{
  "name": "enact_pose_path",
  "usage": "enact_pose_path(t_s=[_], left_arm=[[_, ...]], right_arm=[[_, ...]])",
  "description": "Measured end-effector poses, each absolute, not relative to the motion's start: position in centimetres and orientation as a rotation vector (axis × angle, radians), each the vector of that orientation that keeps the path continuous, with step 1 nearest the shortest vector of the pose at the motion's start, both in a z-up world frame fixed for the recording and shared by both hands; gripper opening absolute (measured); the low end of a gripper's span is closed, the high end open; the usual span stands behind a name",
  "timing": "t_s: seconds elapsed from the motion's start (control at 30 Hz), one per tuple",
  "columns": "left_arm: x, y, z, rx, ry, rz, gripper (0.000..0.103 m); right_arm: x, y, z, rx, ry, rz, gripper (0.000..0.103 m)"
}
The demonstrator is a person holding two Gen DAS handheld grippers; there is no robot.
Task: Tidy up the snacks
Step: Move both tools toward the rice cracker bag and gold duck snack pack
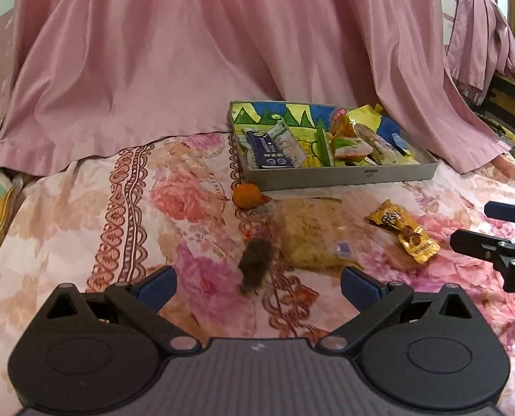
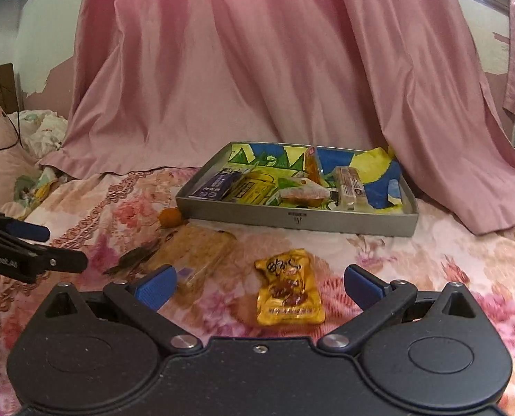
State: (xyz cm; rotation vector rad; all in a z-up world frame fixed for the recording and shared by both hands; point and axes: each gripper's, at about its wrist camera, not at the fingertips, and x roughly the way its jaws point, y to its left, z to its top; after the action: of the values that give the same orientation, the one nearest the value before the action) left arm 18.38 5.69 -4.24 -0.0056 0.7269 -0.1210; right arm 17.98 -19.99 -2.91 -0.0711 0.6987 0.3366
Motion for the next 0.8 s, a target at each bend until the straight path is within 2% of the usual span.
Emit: enact_pose_path(t_s=[0.4, 0.8], left_arm=[[24.5, 4.5, -5.3, -0.09, 0.729, -0.161, 0.103], [27.3, 2.1, -6.8, -0.106, 0.779, -0.206, 0.103]], right_arm=[[22.4, -19.8, -7.4, -0.087, 0.751, 0.282, 0.102], [23.9, -20.5, -9.8, -0.078, 0.833, 0.332, 0.102]])
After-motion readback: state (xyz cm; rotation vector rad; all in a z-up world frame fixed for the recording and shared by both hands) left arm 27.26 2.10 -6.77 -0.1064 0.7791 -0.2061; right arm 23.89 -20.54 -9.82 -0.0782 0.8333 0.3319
